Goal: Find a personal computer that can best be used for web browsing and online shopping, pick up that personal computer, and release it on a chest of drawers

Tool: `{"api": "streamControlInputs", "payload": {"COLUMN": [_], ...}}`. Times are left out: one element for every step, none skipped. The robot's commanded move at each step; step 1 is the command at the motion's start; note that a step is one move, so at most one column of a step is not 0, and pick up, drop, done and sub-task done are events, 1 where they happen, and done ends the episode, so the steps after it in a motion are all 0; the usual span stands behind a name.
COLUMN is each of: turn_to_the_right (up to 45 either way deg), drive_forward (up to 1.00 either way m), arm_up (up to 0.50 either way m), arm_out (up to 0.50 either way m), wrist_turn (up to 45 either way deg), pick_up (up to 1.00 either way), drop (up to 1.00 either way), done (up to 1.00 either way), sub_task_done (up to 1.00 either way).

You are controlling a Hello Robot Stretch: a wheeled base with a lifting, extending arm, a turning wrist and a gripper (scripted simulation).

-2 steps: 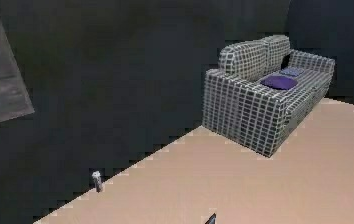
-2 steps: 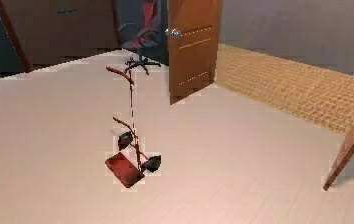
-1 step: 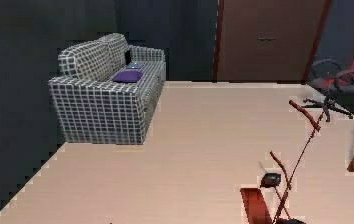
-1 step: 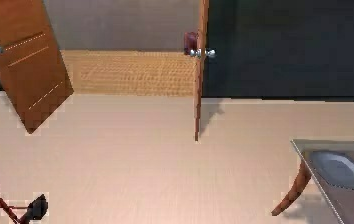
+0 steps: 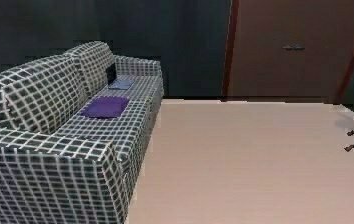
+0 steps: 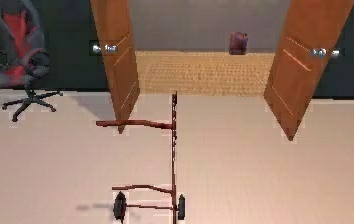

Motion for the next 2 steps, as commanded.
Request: {"api": "streamControlInputs", "payload": {"turn_to_the_right": [0.0,3.0], "drive_forward": [1.0,0.0], "arm_up": [0.0,0.0], "arm_out": [0.0,0.0], "wrist_turn": [0.0,0.0], "pick_up": [0.0,0.0], "drop": [0.0,0.0], "done": [0.0,0.0], "sub_task_done": [0.0,0.0]}}
